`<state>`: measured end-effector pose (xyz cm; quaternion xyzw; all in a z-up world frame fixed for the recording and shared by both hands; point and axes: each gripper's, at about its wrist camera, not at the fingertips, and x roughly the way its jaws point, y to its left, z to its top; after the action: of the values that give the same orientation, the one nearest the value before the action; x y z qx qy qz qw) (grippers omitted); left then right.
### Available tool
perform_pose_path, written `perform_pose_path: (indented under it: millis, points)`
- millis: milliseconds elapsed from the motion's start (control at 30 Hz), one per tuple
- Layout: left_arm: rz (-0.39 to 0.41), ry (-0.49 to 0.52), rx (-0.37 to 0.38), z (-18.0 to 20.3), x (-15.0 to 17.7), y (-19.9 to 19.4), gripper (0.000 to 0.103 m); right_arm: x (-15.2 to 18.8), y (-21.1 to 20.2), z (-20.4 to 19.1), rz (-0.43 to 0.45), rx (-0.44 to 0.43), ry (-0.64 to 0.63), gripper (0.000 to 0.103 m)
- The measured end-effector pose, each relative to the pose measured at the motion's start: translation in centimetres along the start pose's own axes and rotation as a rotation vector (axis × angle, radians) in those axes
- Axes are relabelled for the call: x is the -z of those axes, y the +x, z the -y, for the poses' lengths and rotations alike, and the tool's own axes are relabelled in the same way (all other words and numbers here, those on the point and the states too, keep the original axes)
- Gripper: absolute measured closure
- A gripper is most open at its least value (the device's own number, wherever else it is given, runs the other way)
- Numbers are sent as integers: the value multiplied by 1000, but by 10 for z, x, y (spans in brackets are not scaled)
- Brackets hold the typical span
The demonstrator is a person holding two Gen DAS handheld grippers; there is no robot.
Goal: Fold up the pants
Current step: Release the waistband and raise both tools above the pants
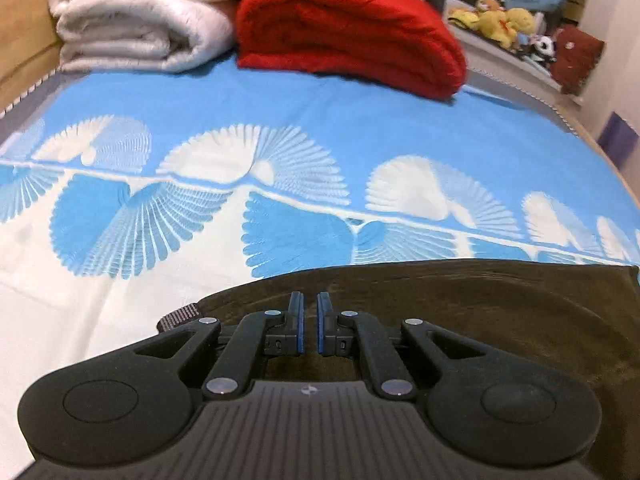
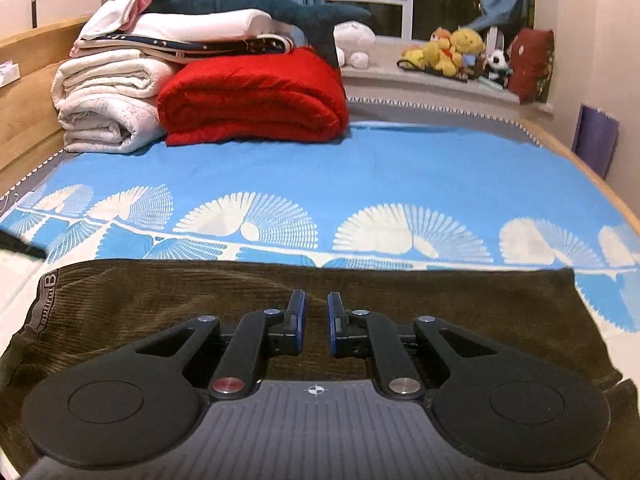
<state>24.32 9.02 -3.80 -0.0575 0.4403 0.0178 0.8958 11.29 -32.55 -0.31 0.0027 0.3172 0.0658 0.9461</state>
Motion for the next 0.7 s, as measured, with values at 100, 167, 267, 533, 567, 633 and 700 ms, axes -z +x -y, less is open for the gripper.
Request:
perform_pose_path:
  millis: [100, 167, 267, 533, 567, 633, 700]
  points:
    - [-32, 25, -24, -5, -3, 32, 96, -1, 6, 6, -18, -6, 18, 91]
    - [-21, 39, -18, -8, -6, 46, 91, 0, 7, 6, -23, -8, 12, 91]
    - [-16, 68, -18, -11, -9, 65, 63, 1, 10, 9, -28, 6, -6, 92]
    - [-89, 133, -10, -14, -8, 119, 40, 5, 20, 22, -65, 37, 4, 91]
    - [-91, 141, -8, -13, -7, 121, 41, 6, 21, 24, -69, 39, 7, 91]
    - [-94, 155, 7, -13, -7, 121, 53, 6, 23, 27, -76, 43, 19, 91]
    - [-98, 166, 35, -10, -8, 119, 74, 6, 24, 30, -82, 47, 29, 91]
